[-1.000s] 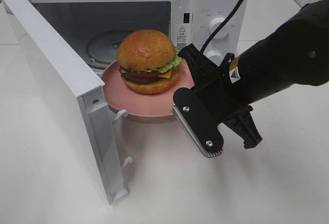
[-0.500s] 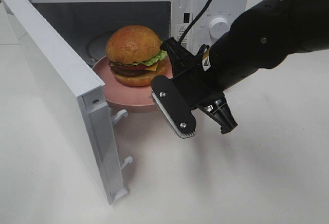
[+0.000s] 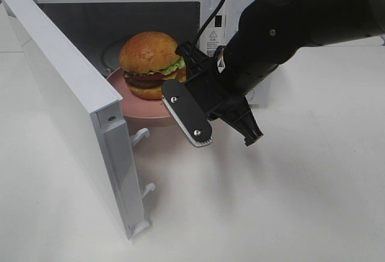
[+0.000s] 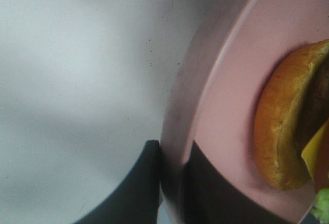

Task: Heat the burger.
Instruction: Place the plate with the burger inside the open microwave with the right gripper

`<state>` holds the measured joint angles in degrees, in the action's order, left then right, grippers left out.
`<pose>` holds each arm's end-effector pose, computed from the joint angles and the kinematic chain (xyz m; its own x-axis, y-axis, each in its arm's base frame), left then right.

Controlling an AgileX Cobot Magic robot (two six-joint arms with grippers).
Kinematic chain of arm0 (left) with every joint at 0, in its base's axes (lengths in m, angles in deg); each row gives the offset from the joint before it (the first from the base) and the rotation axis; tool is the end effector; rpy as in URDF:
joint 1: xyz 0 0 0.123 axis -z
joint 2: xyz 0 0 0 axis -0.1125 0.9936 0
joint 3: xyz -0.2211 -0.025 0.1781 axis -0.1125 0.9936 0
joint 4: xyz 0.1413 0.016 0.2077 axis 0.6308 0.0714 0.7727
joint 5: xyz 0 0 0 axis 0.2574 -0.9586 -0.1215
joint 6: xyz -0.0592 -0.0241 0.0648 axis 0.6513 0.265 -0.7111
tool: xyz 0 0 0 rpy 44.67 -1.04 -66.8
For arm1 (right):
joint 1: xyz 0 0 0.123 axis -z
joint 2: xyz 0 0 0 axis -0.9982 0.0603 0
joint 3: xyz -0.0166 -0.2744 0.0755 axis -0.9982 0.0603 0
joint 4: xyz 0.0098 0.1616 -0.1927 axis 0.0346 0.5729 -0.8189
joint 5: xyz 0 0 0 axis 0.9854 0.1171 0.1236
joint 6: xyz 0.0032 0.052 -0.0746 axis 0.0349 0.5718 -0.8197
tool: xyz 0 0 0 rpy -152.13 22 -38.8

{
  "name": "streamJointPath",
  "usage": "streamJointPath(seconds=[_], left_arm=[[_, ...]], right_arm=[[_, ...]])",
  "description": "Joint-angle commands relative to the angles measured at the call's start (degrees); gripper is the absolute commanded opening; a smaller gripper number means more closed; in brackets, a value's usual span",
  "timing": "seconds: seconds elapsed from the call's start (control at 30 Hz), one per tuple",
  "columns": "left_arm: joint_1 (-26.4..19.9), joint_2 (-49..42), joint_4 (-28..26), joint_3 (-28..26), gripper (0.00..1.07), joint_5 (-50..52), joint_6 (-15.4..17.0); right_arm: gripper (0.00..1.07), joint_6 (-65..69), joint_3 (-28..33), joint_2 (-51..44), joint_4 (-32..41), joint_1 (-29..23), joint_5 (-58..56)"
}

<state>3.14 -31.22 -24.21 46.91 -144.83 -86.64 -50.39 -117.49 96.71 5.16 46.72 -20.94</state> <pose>-0.0085 -0.0188 0.2821 -0.4362 0.0046 -0.8998 0.1364 0.9888 -0.0611 0.2937 0.2394 0.1899 0.6611 -0.7465 0.0760 -0.5861 -0.5770 -0.5689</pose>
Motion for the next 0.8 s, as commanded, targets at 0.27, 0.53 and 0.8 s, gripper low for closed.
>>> streamJointPath(seconds=[0.27, 0.53, 0.8], left_arm=[[0.1, -0.8, -0.5, 0.1, 1.00, 0.3, 0.0], [0.1, -0.8, -0.5, 0.1, 1.00, 0.3, 0.0], [0.1, -0.8, -0.5, 0.1, 1.00, 0.3, 0.0]], right_arm=[[0.00, 0.0, -5.4, 2.7, -0.1, 0.7, 1.0], [0.00, 1.5, -9.3, 5.0, -0.7, 0.7, -0.6], [0.00, 6.5, -14.2, 8.0, -2.1, 0.7, -2.8]])
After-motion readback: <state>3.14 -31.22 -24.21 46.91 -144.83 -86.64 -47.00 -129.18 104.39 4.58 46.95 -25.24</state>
